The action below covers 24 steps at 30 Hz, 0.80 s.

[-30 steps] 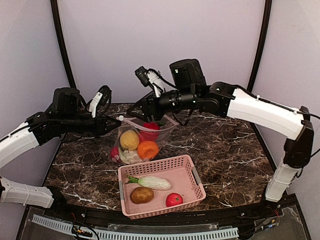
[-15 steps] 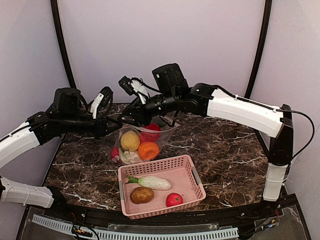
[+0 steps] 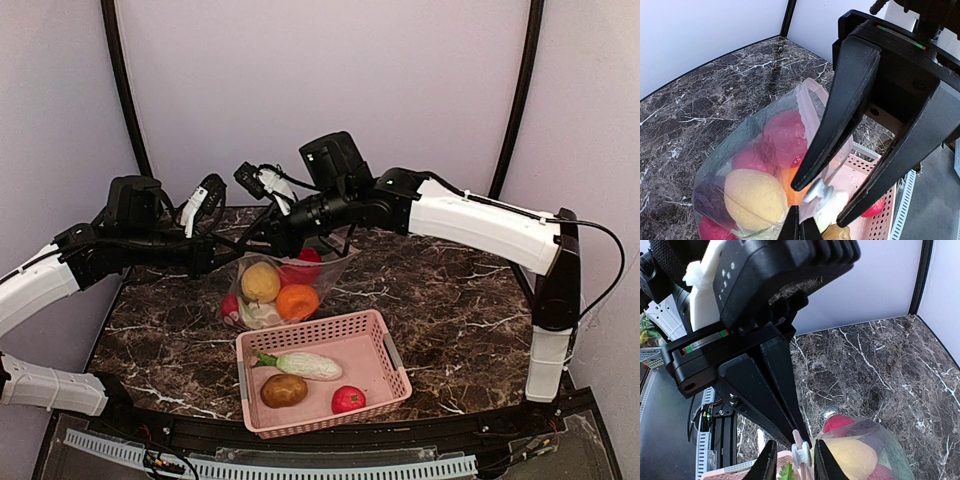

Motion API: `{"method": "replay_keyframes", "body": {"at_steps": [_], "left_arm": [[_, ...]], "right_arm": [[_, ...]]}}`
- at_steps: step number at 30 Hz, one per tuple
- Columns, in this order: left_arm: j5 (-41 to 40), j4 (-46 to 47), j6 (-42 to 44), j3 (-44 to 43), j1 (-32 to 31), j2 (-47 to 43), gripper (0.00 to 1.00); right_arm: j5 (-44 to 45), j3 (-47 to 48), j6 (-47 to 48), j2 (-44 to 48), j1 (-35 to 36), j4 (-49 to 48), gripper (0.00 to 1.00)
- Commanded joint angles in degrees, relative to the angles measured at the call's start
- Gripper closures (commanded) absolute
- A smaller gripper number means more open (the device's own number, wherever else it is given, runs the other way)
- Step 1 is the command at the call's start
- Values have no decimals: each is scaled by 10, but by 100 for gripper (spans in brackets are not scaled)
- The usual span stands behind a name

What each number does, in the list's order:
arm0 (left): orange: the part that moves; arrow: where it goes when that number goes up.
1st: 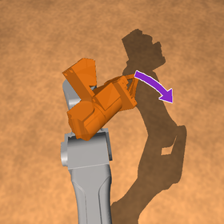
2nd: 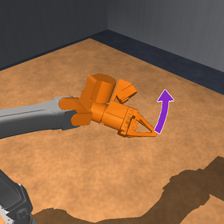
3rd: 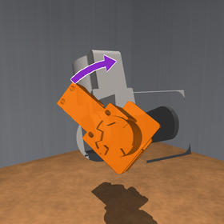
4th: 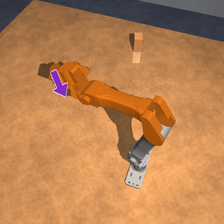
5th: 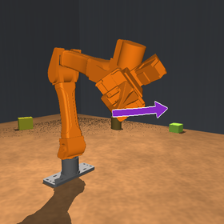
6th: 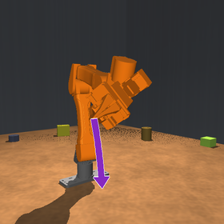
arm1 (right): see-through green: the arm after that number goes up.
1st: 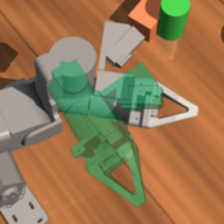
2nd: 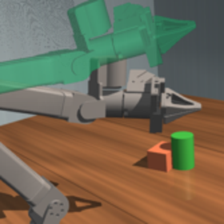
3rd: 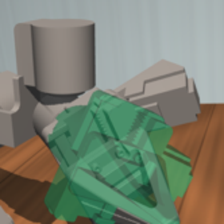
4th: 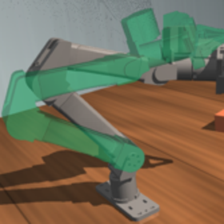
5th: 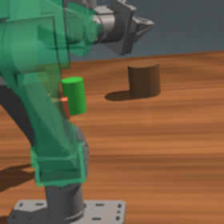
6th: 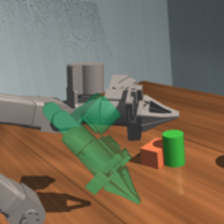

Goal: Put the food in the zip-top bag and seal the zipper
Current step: Zip the zipper on the zipper food storage bag.

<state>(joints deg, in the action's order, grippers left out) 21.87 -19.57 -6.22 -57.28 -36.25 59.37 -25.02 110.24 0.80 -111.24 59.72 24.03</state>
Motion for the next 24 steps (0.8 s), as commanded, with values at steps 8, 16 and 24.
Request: {"method": "replay_keyframes", "body": {"at_steps": [8, 16, 24], "left_arm": [[-1, 0, 6, -15, 5, 0, 99], [-15, 15, -7, -15, 6, -2, 99], [-25, 13, -20, -26, 10, 9, 99]], "right_arm": [[7, -3, 9, -5, -4, -2, 95], [31, -23, 18, 6, -6, -6, 99], [55, -47, 28, 26, -9, -5, 100]]}}
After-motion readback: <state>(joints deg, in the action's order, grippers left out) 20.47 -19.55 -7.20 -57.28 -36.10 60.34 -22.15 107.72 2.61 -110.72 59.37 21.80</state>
